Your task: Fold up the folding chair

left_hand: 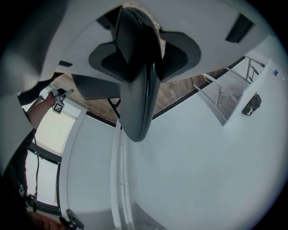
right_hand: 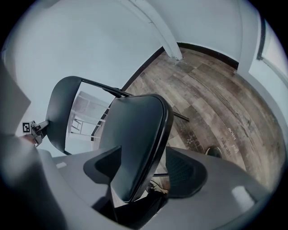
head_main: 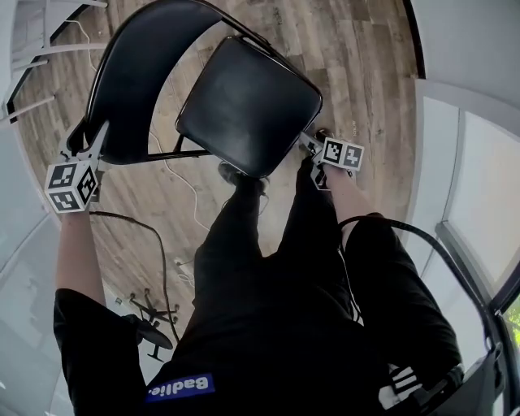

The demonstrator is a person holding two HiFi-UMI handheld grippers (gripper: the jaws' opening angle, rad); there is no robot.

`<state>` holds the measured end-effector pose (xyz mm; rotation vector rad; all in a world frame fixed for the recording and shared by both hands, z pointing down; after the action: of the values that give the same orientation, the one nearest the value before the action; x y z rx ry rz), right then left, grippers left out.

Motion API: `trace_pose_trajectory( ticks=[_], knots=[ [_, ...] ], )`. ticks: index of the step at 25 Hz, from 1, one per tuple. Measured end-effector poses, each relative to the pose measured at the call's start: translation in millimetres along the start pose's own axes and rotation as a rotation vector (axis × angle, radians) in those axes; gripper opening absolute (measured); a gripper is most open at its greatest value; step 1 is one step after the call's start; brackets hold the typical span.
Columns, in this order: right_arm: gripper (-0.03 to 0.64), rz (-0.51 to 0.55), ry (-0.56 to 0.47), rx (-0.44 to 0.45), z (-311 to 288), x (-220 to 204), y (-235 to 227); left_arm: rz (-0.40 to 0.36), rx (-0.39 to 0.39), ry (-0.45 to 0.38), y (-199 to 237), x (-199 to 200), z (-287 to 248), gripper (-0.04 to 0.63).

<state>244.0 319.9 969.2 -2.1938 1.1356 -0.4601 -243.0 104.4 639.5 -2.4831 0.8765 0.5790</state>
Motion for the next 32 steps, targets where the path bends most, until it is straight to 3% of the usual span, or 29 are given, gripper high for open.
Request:
trace_pose_trajectory(
  ticks=[3, 10, 14, 22, 26, 32],
  knots=[
    [0.303, -0.028, 0.003, 0.012, -16, 6, -17, 0.011, -0.012, -0.038, 0, -1, -4, 0.206],
    [0.393, -0.159, -0.026, 0.168, -54, 12, -38, 0.066, -0.072, -0.098, -3, -4, -17, 0.206],
    [0.396, -0.177, -0.008, 0.209, -74, 7, -41, 0.124, -0.113, -0.108, -5, -7, -28, 0.206],
    [0.393, -0.2, 0.04, 0.297, -106, -1, -38, 0.138, -0.145, -0.125, -10, -3, -37, 0.206],
    [0.39, -0.261, 0.008, 0.306, -106, 0, -38, 0.148, -0.158, -0.127, -11, -3, -35, 0.204],
    [0.382, -0.263, 0.029, 0.295, -98, -2, -32, 0.161, -0.151, -0.12, -11, -7, -31, 0.204]
  ],
)
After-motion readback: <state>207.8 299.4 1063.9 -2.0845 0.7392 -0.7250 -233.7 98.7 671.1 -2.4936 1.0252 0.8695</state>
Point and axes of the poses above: the fingertips, and each gripper's own axes: z backward along the fingers, y to its left, x out of its top, the point moved 7 cm from there along z, backward along the fingers, and after that the axes turned 11 degrees about -z, right-handed, at the moved point
